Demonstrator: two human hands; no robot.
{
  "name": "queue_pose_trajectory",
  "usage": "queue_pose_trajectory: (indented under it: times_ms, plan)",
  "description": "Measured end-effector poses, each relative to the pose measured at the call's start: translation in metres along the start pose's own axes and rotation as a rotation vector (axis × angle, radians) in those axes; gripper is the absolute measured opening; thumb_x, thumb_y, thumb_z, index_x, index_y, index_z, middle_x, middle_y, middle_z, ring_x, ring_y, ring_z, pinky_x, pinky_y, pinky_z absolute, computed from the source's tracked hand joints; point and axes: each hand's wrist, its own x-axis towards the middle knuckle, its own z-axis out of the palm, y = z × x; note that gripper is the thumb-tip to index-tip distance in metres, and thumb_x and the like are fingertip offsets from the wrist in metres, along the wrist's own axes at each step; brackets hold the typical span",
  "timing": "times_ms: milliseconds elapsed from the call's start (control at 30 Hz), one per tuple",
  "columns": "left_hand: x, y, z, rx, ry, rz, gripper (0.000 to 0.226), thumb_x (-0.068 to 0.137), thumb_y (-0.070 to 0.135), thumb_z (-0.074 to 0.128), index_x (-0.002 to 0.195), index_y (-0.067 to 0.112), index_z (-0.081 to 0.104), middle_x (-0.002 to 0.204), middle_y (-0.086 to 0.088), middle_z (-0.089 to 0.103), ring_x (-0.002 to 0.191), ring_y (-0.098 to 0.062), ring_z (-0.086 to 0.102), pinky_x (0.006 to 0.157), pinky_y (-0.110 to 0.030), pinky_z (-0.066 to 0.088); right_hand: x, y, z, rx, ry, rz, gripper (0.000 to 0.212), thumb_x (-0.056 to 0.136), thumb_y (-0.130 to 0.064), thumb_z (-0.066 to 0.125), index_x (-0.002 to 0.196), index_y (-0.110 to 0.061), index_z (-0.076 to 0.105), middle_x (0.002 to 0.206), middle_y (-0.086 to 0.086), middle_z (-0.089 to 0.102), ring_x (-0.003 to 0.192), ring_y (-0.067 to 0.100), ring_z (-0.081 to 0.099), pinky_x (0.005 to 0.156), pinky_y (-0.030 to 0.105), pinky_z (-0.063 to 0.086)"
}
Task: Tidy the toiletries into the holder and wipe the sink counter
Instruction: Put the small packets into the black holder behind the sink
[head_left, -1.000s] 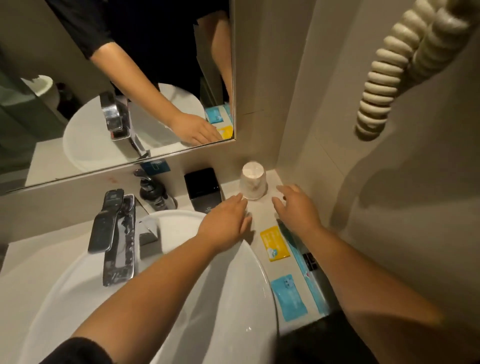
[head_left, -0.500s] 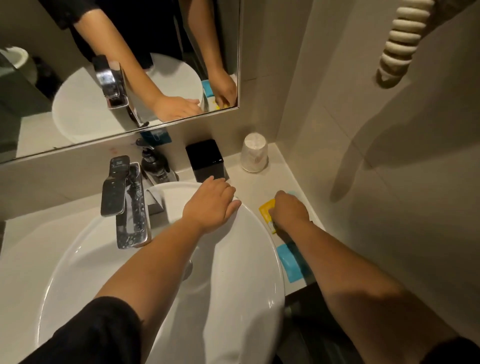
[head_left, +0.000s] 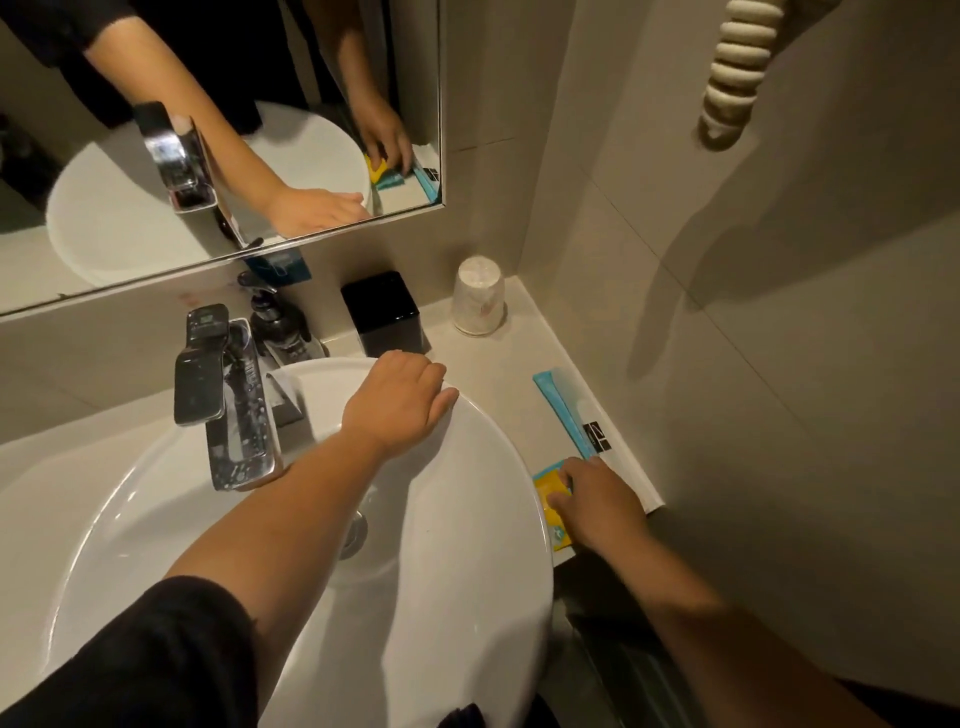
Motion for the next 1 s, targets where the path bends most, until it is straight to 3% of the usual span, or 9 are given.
queue_pose_trajectory:
  times_ms: [167,267,367,433,533,567,667,767,1000]
  plan:
    - [0.001,0.0,0.001,0.008,0.011,0.007,0.055,0.096,0.045,0.022,0.097,0.009,0.063,0.09,-0.009,0.064,0.085,-0.028,0.054,0.086,-0.04,0.04,0.003,-0.001,-0.003,0.104,-0.018,0.06,0.023,0.091,-0.029,0.06,0.104,-0.023,0.043,0.109,0.006,0.06,0.08,0.017,0.058,0.057,0.023,0.043]
    - [0.0,0.0,0.001,-0.006,0.006,-0.005,0.055,0.096,0.046,0.022,0.101,0.011,0.063,0.095,-0.007,0.064,0.09,-0.027,0.054,0.09,-0.039,0.039,0.006,0.0,-0.012,0.312,-0.077,0.104,0.042,0.09,-0.023,0.061,0.129,-0.019,0.045,0.126,0.008,0.055,0.1,0.022,0.06,0.073,0.027,0.048]
    - [-0.001,-0.001,0.003,-0.025,0.002,-0.017,0.054,0.097,0.048,0.021,0.107,0.013,0.062,0.101,-0.005,0.064,0.095,-0.025,0.053,0.094,-0.039,0.039,0.008,-0.004,-0.031,0.397,-0.089,0.073,0.019,0.091,-0.02,0.059,0.105,-0.006,0.059,0.108,0.013,0.061,0.09,0.021,0.063,0.076,0.033,0.055]
    - [0.0,-0.001,0.004,-0.035,0.003,-0.02,0.056,0.097,0.049,0.019,0.106,0.014,0.062,0.099,-0.005,0.063,0.094,-0.025,0.052,0.094,-0.039,0.039,0.014,-0.016,-0.051,0.492,-0.051,0.039,0.015,0.09,-0.019,0.061,0.092,-0.004,0.062,0.093,0.016,0.063,0.077,0.021,0.064,0.066,0.031,0.054]
    - [0.002,-0.002,0.006,-0.028,0.029,-0.008,0.051,0.097,0.046,0.023,0.093,0.012,0.061,0.089,-0.006,0.06,0.086,-0.027,0.051,0.087,-0.04,0.04,0.033,-0.053,-0.09,0.661,0.053,-0.123,0.012,0.084,-0.013,0.066,0.081,-0.001,0.065,0.075,0.017,0.062,0.066,0.026,0.059,0.065,0.042,0.051]
    - [0.003,-0.002,0.007,-0.025,0.042,-0.003,0.05,0.098,0.046,0.025,0.09,0.011,0.06,0.086,-0.007,0.059,0.084,-0.027,0.051,0.086,-0.04,0.041,0.042,-0.07,-0.102,0.701,0.065,-0.189,0.01,0.083,-0.012,0.066,0.079,-0.002,0.066,0.071,0.01,0.061,0.064,0.018,0.057,0.064,0.039,0.05]
    - [0.003,-0.004,0.011,-0.017,0.069,0.007,0.046,0.098,0.046,0.028,0.089,0.013,0.058,0.086,-0.007,0.058,0.083,-0.027,0.049,0.084,-0.04,0.041,0.07,-0.128,-0.129,0.769,0.049,-0.356,0.01,0.085,-0.011,0.065,0.076,-0.015,0.066,0.062,-0.008,0.06,0.05,-0.004,0.052,0.051,0.013,0.042]
    - [0.005,-0.006,0.015,-0.008,0.08,0.035,0.046,0.099,0.047,0.029,0.093,0.012,0.058,0.088,-0.008,0.059,0.085,-0.028,0.05,0.085,-0.04,0.039,0.103,-0.18,-0.127,0.798,0.007,-0.446,0.012,0.086,-0.01,0.065,0.077,-0.018,0.064,0.064,-0.008,0.06,0.047,-0.007,0.052,0.047,0.009,0.04]
    - [0.006,-0.008,0.024,-0.006,0.154,0.029,0.041,0.096,0.045,0.038,0.086,0.011,0.059,0.08,-0.008,0.057,0.078,-0.028,0.049,0.09,-0.043,0.042,0.165,-0.226,-0.074,0.588,-0.023,-0.432,0.017,0.082,-0.02,0.066,0.069,-0.014,0.056,0.067,0.006,0.05,0.063,0.018,0.042,0.062,0.034,0.037]
